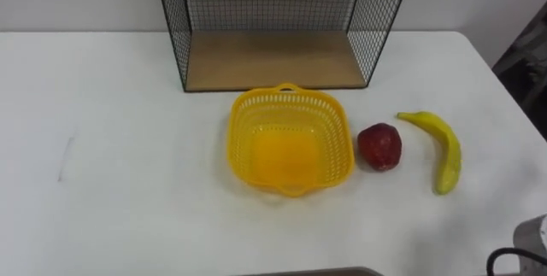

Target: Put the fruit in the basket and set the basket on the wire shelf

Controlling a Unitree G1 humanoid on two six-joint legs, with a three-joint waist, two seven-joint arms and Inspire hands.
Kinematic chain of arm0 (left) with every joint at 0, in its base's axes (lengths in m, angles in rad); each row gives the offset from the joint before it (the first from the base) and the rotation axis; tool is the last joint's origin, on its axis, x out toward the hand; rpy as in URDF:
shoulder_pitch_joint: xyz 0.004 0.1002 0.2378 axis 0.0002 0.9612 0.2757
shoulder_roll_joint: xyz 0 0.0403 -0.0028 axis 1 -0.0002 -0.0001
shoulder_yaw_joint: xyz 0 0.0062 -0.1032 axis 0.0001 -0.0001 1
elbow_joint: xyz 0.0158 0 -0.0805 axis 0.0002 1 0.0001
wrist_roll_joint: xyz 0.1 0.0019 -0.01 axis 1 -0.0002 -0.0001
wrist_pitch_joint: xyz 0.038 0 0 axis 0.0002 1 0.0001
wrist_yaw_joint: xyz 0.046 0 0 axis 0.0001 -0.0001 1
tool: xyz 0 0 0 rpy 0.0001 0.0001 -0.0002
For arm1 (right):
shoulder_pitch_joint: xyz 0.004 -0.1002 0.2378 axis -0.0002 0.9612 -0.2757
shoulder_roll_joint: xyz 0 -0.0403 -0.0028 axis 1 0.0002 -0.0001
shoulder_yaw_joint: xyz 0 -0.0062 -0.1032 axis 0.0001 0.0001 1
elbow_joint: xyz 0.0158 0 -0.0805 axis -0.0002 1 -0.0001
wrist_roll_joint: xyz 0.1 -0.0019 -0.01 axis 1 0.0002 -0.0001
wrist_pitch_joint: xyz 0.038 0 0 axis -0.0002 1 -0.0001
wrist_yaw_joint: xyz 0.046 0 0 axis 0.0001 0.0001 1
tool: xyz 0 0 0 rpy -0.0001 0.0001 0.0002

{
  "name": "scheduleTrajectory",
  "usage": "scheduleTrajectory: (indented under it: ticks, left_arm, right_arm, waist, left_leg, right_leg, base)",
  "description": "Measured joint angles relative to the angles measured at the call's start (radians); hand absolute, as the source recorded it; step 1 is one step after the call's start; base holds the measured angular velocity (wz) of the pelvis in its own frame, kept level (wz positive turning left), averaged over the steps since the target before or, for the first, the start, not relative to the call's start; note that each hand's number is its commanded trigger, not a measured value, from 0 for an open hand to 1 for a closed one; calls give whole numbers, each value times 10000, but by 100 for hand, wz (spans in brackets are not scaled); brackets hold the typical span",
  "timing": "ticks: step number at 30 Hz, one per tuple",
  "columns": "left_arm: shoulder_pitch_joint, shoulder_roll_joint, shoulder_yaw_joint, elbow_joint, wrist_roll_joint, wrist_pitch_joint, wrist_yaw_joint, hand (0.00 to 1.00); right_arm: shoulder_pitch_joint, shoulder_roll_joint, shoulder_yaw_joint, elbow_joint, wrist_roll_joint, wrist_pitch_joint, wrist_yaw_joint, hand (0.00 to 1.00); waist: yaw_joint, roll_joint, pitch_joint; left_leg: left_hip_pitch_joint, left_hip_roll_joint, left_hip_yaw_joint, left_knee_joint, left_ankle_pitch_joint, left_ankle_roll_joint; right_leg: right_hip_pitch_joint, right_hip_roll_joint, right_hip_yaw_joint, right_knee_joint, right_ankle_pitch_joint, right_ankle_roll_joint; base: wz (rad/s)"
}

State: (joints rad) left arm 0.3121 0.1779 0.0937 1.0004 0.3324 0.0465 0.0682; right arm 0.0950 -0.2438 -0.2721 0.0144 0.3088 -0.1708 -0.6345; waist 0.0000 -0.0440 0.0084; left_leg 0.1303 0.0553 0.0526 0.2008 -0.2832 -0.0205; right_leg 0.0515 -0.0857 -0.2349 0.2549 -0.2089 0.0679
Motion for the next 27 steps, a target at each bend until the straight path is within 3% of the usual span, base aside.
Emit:
scheduleTrajectory:
  ticks: [5,10,17,27]
  left_arm:
    - [-48,-1,-33,-15,98,-18,-318,0]
    - [-6,0,-219,-51,333,82,-319,0]
    - [63,23,-203,-166,338,93,-366,0]
    - [98,32,-191,-202,343,83,-365,0]
  right_arm:
    - [-8,-164,932,168,-416,187,1255,0]
    - [-32,-186,1715,439,-528,423,2200,0]
    - [-85,-193,2150,718,-817,581,3392,0]
    - [-103,-192,2296,1591,-1141,617,4621,0]
  waist:
    - [319,-69,-15]
    - [378,-99,-24]
    - [617,-75,-23]
    - [603,-167,15]
  left_leg:
    - [-34,4,-16,50,0,-1]
    - [-172,3,-167,150,0,0]
    - [-148,5,-245,216,3,-5]
    - [-148,4,-404,314,4,-7]
  right_leg:
    - [12,1,-27,-18,37,-25]
    - [48,-4,-170,-119,101,-26]
    - [170,-1,-257,-163,106,-26]
    - [331,-16,-434,-181,110,-29]
  base:
    - [0]
    - [9]
    - [4]
    - [6]
